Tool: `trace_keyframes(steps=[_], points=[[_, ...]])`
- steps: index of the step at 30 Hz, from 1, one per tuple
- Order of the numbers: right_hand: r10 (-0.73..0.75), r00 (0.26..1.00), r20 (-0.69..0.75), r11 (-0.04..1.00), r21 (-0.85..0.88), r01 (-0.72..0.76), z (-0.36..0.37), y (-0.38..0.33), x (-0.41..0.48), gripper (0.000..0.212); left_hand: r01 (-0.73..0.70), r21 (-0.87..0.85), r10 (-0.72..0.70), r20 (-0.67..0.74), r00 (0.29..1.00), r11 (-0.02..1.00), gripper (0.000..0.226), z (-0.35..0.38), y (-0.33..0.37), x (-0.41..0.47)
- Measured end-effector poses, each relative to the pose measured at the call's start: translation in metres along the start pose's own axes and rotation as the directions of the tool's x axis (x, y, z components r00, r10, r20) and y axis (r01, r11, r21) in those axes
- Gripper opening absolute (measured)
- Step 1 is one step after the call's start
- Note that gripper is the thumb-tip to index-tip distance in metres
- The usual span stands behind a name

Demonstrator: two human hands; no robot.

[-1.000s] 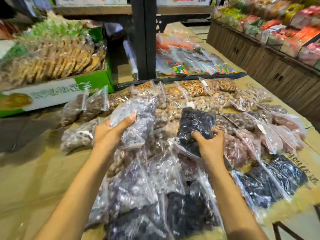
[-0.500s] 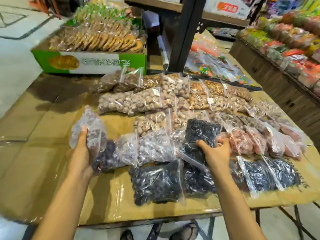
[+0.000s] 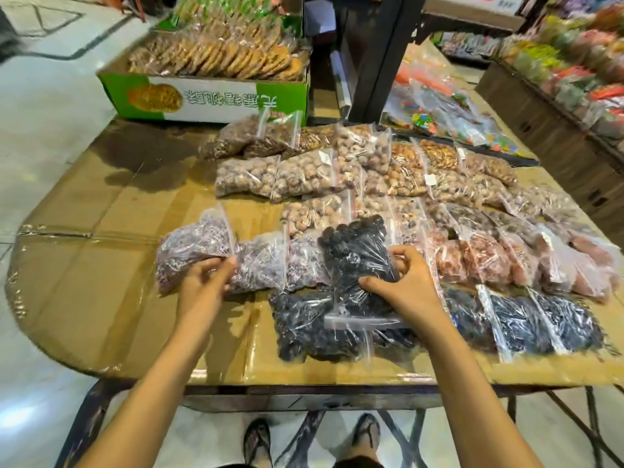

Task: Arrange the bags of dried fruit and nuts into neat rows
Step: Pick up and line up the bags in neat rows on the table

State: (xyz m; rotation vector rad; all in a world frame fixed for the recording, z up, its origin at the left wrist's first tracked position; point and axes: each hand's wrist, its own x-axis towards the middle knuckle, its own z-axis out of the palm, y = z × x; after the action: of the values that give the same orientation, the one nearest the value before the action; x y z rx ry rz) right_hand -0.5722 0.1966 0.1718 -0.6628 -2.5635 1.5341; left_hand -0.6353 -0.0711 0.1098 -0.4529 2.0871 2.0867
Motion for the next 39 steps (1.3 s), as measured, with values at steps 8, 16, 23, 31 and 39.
trace_keyframes(steps=[8, 16, 23, 31, 39], points=[[-0.216, 0.885, 0.413, 0.972, 0.004, 0.235, 0.003, -0.028, -0.019, 0.058, 0.316, -0.309, -0.119, 0.519, 0.847, 0.897, 0.076, 0.037, 0.027, -0.056], [-0.202, 0.757, 0.621, 0.926, -0.13, 0.354, 0.014, -0.035, -0.013, 0.074, 0.338, -0.542, -0.156, 0.353, 0.923, 0.769, 0.032, 0.037, 0.02, -0.069], [-0.203, 0.889, 0.411, 0.958, -0.103, 0.266, -0.004, -0.003, 0.009, 0.055, 0.377, -0.578, -0.351, 0.161, 0.922, 0.724, 0.045, -0.002, -0.026, -0.048], [-0.194, 0.873, 0.447, 0.841, -0.383, 0.383, 0.019, 0.047, 0.01, 0.057, -0.418, 0.819, 0.44, 0.232, 0.868, 0.394, 0.091, -0.022, -0.063, -0.037], [-0.19, 0.869, 0.456, 0.433, -0.756, 0.491, 0.032, 0.081, -0.009, 0.126, -0.714, 0.7, 0.26, 0.69, 0.675, -0.006, 0.127, -0.018, -0.07, 0.004]])
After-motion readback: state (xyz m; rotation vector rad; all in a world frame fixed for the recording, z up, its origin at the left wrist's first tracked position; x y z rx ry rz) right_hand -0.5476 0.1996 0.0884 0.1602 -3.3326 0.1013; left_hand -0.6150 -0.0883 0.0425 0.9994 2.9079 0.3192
